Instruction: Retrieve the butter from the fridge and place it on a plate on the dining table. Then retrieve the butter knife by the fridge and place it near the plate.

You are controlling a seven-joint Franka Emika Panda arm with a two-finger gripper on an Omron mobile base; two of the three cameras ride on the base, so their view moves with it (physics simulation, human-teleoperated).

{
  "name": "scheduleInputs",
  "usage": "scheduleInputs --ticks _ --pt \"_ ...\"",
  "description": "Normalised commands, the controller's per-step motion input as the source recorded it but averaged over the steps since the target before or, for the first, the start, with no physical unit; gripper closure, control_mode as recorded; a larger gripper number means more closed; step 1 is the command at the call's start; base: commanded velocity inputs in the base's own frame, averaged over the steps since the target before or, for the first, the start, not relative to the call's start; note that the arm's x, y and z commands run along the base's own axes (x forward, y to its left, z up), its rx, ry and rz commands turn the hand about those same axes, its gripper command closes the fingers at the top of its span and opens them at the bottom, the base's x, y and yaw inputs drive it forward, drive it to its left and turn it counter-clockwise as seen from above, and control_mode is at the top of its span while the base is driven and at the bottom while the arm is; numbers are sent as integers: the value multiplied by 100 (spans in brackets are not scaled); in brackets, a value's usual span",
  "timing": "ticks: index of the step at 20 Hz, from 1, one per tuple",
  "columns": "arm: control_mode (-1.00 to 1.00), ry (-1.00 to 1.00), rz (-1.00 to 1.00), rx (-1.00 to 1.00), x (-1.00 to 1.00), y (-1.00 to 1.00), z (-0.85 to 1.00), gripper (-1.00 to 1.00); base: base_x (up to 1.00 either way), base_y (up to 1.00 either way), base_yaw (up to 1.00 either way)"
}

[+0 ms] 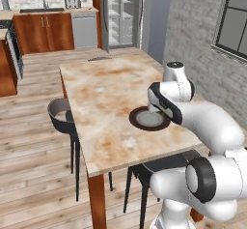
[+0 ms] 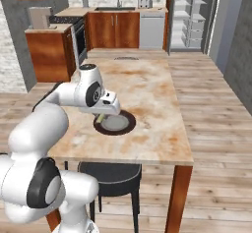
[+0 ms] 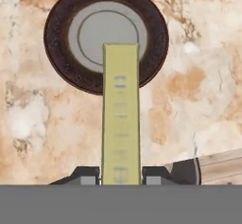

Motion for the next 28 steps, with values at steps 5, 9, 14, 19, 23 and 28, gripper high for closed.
scheduleInputs --ticks 5,9,14,19,23,28 --pt "-100 7 -8 0 98 -3 -28 100 0 0 0" --pt "-100 3 -13 0 88 16 -26 100 0 0 0" --pt "-100 1 -14 3 75 19 -31 100 0 0 0" --pt "-100 0 -14 1 20 7 -36 100 0 0 0" --pt "-100 0 -17 0 0 0 -46 100 0 0 0" --pt "-100 0 -18 0 -3 0 -46 100 0 0 0"
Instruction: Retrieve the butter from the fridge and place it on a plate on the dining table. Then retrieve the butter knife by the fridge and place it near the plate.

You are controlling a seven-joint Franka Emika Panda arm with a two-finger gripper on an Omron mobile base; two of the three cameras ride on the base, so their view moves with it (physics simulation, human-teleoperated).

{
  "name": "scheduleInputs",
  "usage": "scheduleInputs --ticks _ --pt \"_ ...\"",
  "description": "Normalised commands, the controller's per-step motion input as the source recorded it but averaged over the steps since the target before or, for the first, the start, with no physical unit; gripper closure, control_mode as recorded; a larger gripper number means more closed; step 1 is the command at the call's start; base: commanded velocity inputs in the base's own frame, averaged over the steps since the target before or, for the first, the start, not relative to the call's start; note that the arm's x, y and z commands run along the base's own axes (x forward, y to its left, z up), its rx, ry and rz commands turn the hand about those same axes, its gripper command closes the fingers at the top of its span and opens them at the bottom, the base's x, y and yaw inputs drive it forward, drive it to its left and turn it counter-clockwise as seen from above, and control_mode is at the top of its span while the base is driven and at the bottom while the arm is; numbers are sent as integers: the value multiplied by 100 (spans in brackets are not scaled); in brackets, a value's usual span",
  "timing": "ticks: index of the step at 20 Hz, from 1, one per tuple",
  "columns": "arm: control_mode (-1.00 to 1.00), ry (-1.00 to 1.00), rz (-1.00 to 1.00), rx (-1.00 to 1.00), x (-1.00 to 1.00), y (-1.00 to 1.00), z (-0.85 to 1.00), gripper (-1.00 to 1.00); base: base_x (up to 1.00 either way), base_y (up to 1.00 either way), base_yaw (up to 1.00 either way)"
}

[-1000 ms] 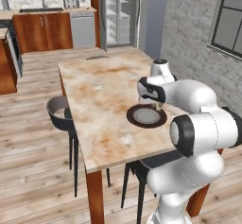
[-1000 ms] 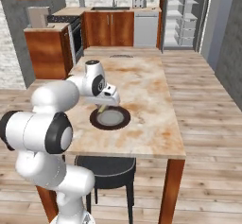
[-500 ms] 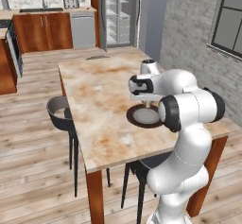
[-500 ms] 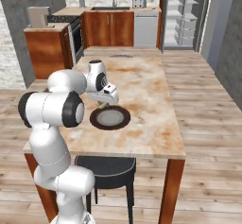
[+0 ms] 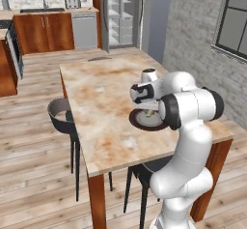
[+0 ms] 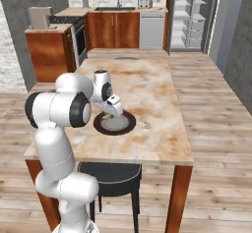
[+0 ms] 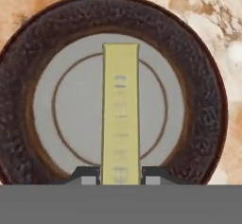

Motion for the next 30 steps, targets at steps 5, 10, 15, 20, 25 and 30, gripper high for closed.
scheduleInputs --ticks 5,10,15,20,25,30 --pt "-100 0 -15 0 0 -7 -44 100 0 0 0" --pt "-100 0 -12 0 16 -18 -44 100 0 0 0" --pt "-100 -6 -3 2 5 -5 -30 100 0 0 0" --pt "-100 -1 0 3 1 0 -8 100 0 0 0" --pt "-100 0 -2 0 0 0 -4 -100 0 0 0" --pt "-100 3 -1 -1 0 0 10 -100 0 0 0"
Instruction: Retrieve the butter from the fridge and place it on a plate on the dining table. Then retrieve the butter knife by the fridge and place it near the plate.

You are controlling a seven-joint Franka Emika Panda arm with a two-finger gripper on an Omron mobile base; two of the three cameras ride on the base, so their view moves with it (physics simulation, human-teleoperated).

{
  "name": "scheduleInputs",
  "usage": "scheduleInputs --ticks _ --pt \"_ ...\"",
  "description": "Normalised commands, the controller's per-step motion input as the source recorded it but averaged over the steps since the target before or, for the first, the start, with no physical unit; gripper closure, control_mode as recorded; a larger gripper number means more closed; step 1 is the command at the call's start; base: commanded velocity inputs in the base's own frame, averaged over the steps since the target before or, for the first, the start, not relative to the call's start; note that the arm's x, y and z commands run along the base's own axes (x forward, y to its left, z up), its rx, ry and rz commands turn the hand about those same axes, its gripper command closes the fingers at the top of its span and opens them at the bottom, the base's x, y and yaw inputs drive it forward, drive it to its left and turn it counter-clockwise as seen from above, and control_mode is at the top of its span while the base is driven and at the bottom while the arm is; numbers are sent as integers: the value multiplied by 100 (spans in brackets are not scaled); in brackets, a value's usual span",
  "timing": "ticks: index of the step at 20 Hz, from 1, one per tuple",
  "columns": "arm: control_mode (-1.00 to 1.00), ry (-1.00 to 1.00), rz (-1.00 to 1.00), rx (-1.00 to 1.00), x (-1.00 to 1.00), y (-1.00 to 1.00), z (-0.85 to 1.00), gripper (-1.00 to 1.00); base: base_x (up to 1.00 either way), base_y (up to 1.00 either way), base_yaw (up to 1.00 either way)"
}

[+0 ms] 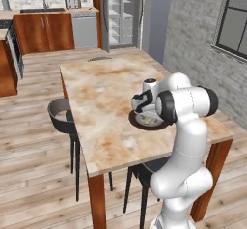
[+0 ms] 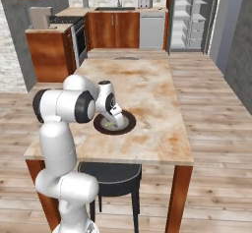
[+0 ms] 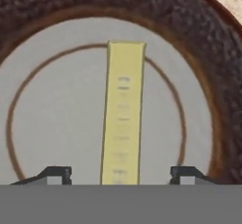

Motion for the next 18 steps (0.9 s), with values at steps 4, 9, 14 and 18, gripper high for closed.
scheduleInputs --ticks 4,9,14,18 --pt "-100 4 -3 -7 0 0 27 -100 0 0 0" --pt "-100 -2 0 -1 -27 0 89 -100 0 0 0" --pt "-100 0 3 1 -88 0 100 -100 0 0 0" --pt "-100 4 5 2 -100 0 99 -100 0 0 0"
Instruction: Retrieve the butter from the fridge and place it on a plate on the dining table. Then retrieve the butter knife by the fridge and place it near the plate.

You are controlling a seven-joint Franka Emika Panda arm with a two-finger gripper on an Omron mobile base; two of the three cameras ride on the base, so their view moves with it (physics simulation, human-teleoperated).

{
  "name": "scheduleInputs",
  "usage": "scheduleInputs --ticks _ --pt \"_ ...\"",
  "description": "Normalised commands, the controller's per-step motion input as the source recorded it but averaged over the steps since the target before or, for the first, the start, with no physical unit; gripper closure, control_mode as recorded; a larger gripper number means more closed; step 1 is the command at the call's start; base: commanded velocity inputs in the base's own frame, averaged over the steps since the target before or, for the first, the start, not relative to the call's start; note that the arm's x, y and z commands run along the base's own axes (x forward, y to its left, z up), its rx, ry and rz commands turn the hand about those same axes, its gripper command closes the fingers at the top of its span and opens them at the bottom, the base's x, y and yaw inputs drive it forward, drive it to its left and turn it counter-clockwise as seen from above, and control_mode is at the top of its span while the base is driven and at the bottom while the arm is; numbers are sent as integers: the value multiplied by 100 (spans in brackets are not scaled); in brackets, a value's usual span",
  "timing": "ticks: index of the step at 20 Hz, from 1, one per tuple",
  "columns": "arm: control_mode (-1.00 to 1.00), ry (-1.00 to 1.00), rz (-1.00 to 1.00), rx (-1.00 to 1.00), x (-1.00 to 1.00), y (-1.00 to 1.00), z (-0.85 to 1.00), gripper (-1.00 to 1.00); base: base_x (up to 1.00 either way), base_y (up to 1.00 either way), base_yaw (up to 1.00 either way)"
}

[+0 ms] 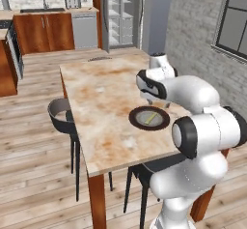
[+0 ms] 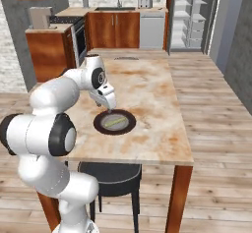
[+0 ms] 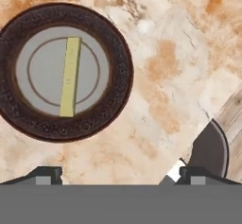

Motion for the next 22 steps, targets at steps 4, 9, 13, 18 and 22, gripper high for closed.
scheduleInputs --ticks 4,9,13,18,22 --pt "-100 3 6 9 -100 -9 67 -100 0 0 0" --pt "-100 1 7 10 -100 -12 45 -100 0 0 0" --pt "-100 6 9 7 -100 0 45 -100 0 0 0" --pt "-100 -5 10 0 -100 0 3 -100 0 0 0" --pt "-100 -13 13 -3 -88 0 0 -100 0 0 0"
